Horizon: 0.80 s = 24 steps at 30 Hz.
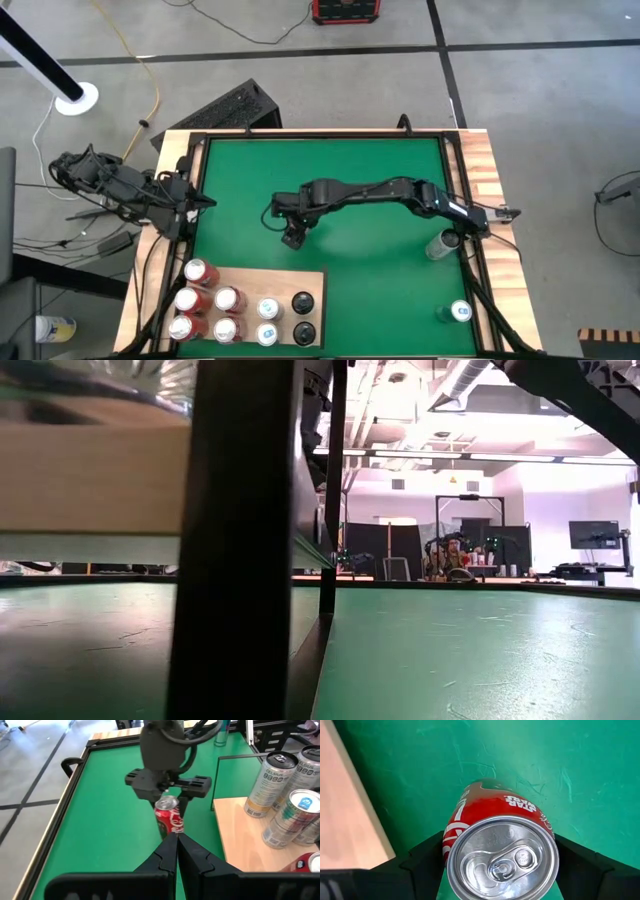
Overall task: Place canned beverage on shelf
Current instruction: Put the red soda can on the shelf aligned with the other red soda can
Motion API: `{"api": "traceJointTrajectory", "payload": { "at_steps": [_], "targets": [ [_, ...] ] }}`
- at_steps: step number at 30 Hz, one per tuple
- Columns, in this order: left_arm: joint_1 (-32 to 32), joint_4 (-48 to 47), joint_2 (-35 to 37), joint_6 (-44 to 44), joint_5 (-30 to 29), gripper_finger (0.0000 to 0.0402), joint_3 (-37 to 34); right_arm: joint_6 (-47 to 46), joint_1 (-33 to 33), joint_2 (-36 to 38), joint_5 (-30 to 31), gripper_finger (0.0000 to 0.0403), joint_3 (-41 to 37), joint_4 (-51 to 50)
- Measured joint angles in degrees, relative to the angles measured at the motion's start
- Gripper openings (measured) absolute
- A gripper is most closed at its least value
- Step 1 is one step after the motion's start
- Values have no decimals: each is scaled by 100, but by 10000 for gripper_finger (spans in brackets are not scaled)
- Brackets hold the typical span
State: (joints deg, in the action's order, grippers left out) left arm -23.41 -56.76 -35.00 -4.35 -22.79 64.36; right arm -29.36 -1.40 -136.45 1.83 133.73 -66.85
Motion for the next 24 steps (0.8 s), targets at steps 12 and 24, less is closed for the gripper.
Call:
{"api": "traceJointTrajectory", "payload": {
  "at_steps": [12,24],
  "targets": [
    [-1,1,-1,64,-47,0,0,-13,-36,-38,-13,364,-4,208],
    [-1,-43,-1,48,-13,0,0,16,7,65,-500,353,112,-103]
  ]
}}
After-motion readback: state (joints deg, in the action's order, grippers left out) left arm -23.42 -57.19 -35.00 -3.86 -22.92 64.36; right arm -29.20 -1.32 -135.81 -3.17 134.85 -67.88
